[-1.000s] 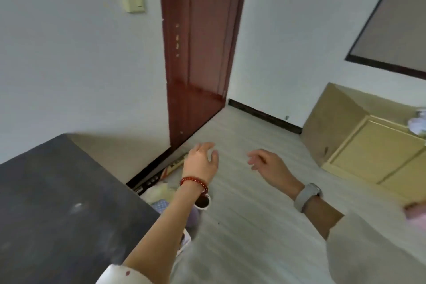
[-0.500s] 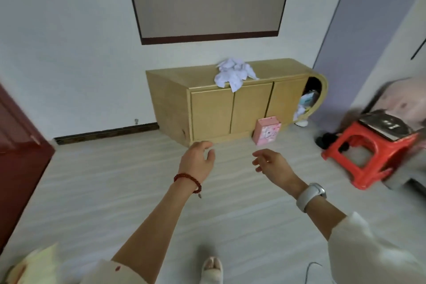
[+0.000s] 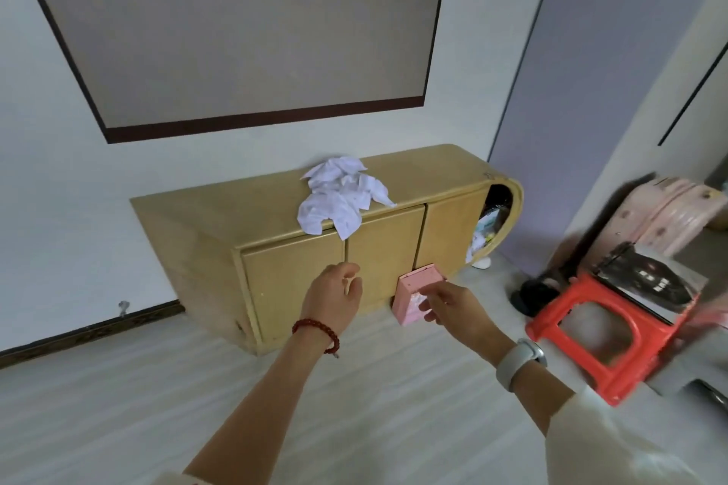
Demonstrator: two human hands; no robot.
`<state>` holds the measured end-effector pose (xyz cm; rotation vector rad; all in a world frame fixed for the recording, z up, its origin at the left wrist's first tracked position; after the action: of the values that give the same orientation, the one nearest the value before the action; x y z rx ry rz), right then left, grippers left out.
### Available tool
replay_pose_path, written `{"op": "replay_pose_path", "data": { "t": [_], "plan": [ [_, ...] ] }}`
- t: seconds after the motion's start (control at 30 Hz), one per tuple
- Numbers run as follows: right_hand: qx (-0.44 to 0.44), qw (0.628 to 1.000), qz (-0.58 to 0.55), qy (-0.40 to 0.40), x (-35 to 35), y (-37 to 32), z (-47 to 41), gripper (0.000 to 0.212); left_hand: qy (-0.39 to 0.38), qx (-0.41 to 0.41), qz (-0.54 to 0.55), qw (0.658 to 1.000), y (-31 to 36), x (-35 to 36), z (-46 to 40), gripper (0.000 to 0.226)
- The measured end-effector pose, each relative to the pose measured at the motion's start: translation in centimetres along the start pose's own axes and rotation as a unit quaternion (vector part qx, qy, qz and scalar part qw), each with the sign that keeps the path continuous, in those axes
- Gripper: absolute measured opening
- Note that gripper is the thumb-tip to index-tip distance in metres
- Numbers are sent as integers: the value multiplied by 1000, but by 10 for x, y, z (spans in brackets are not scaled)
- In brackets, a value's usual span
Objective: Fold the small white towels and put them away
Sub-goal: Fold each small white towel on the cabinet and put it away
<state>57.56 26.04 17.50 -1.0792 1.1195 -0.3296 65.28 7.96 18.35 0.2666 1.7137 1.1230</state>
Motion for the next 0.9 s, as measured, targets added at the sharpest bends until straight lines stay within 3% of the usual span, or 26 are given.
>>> {"op": "replay_pose_path", "data": {
  "t": [0.2, 0.47, 0.63, 0.77, 0.9],
  "plan": [
    [33, 999, 0, 13, -35, 70, -167, 24, -21, -14, -7, 1000, 0, 78, -161, 23],
    [37, 998, 31, -48, -44, 124, -370, 24, -50, -100, -53, 992, -15, 159, -339, 31],
    [-27, 984, 153, -81, -14, 151, -466, 29, -60, -141, -66, 986, -44, 193, -417, 32],
    [-82, 948, 288, -109, 18, 179, -538, 38, -18, -132, -64, 989, -57, 207, -490, 30],
    [-63, 910, 362, -194, 46, 211, -598, 47, 4, -103, -106, 989, -67, 216, -551, 30]
  ]
}}
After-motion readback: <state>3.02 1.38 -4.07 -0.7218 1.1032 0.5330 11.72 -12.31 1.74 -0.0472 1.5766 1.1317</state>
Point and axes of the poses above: each hand's wrist, its own z-axis away from the middle knuckle, its own x-axis out of the palm, y = z × x, the point moved 5 cm from there along -z, towards the middle knuckle, and after that the axes turned 8 degrees about -x, right-handed, at the moved point
